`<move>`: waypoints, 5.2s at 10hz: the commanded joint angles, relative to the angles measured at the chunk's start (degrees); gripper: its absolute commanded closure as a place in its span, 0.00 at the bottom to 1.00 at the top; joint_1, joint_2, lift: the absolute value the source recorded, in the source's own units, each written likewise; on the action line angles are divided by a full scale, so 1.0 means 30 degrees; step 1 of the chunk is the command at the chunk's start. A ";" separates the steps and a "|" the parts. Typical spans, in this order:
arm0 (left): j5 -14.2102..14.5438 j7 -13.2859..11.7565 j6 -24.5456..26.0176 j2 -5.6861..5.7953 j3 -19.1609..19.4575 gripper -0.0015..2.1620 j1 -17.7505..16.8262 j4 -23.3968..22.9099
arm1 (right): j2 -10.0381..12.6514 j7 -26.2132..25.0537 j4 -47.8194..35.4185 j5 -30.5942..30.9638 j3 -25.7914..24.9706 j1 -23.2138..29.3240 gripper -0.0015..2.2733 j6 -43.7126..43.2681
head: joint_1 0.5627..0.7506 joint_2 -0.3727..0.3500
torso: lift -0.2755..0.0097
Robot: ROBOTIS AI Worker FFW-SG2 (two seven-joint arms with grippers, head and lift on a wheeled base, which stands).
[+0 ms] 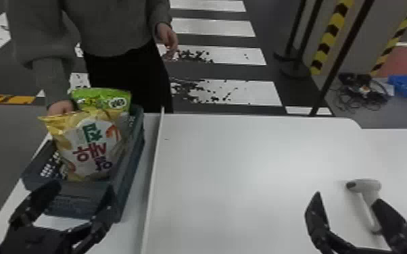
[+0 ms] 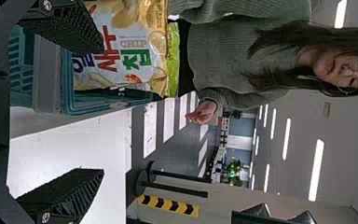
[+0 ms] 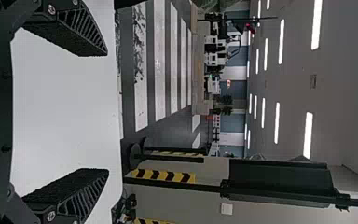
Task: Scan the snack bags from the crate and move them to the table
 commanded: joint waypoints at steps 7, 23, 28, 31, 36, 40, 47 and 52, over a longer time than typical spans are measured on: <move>0.0088 -0.0196 -0.0559 0.0000 0.0791 0.04 0.0032 -0.0134 | -0.0001 0.0000 0.0001 0.0000 0.0019 0.0060 0.05 -0.0133 | 0.70 0.46 | 0.63; 0.4717 -0.6348 0.2077 0.0938 0.8291 0.04 -0.6882 0.7630 | -0.0089 -0.0029 -0.0761 0.3340 0.2773 0.0851 0.05 0.0863 | 0.70 0.94 | 0.63; 0.4336 -0.6465 -0.0384 0.2285 0.6446 0.04 -0.9109 1.0325 | -0.0557 -0.0586 -0.0615 0.4336 0.3535 0.0793 0.05 0.1332 | 0.70 0.98 | 0.63; 0.4248 -0.7198 -0.0442 0.2901 0.4717 0.04 -1.1248 1.2669 | -0.0762 -0.1084 -0.0409 0.5215 0.4033 0.0939 0.05 0.1449 | 0.70 0.95 | 0.63; 0.3633 -0.7549 -0.1907 0.3428 0.2959 0.04 -1.3445 1.5276 | -0.0762 -0.1523 -0.0409 0.6416 0.4766 0.1174 0.05 0.1977 | 0.70 0.89 | 0.63; 0.3662 -0.8252 -0.2610 0.3545 0.2608 0.05 -1.3943 1.6683 | -0.0792 -0.1758 -0.0409 0.6973 0.5234 0.1203 0.05 0.2094 | 0.70 0.90 | 0.63; 0.3662 -0.8399 -0.2493 0.3545 0.2110 0.96 -1.3972 1.6536 | -0.1085 -0.2109 -0.0409 0.7295 0.5527 0.0998 0.05 0.2152 | 0.70 0.89 | 0.63; 0.4043 -0.7989 -0.2200 0.3457 0.2725 0.97 -1.2068 1.3109 | -0.1231 -0.2344 -0.0409 0.7324 0.5703 0.0851 0.05 0.2094 | 0.70 0.86 | 0.63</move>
